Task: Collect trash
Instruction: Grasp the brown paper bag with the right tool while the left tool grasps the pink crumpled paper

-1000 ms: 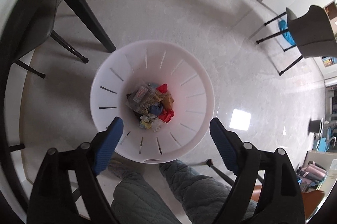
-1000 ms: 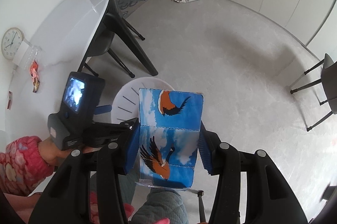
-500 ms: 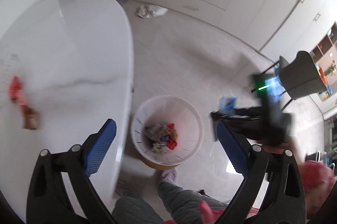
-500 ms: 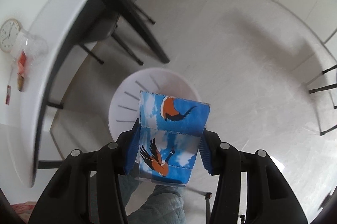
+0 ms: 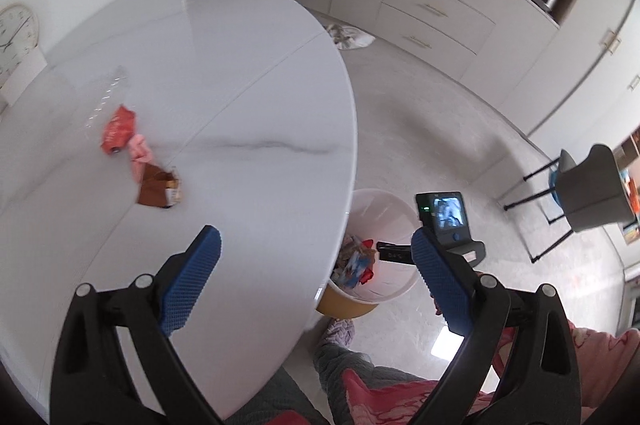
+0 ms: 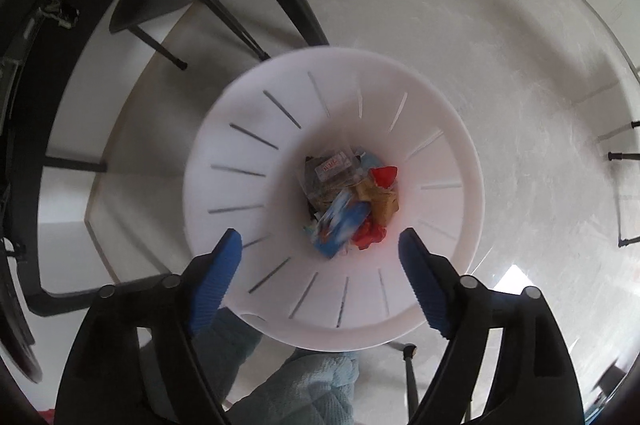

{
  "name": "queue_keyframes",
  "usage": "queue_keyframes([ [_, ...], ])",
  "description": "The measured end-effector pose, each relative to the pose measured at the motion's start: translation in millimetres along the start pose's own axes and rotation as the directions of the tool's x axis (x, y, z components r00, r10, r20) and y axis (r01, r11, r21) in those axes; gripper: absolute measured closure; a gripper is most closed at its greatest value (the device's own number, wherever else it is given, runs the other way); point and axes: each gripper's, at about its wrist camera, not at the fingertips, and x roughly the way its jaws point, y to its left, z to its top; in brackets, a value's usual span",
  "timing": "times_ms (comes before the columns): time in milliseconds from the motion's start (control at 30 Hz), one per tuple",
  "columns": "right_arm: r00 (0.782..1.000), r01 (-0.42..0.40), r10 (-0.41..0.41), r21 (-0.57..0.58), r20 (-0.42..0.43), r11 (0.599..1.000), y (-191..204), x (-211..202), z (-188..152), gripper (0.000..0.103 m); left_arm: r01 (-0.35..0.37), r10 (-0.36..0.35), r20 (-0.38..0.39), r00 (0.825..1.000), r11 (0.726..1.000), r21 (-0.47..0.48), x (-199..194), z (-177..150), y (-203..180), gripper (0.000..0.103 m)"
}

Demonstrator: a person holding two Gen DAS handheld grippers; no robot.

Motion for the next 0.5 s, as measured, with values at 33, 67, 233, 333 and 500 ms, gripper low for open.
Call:
queue_keyframes([
  [33, 1.0, 0.008, -0.008, 0.009, 0.016, 1.0, 1, -12, 0, 0.022, 0.007, -0.007, 0.009, 1.0, 1.0, -0.013, -5, 1, 5, 0.011],
  [67, 1.0, 0.01, -0.01, 0.012, 0.028, 1.0, 2, -18, 4, 0.022, 0.008, -0.007, 0.019, 1.0, 1.0, -0.024, -9, 2, 10, 0.011],
  [233, 0.978, 0.009, -0.005, -0.014, 0.207, 1.0, 25, -123, 6, 0.01, 0.019, -0.013, 0.07, 0.997, 0.997, -0.076, -30, 7, 33, 0.011],
  [333, 0.946, 0.006, 0.011, -0.052, 0.323, 0.999, 46, -194, -1, 0.003, 0.028, -0.016, 0.112, 0.994, 0.994, -0.108, -47, 7, 49, 0.011],
  [500, 0.886, 0.001, 0.053, -0.116, 0.46, 0.993, 84, -286, -9, 0.003, -0.015, 0.037, 0.17, 0.985, 0.992, -0.124, -71, 4, 78, 0.011],
])
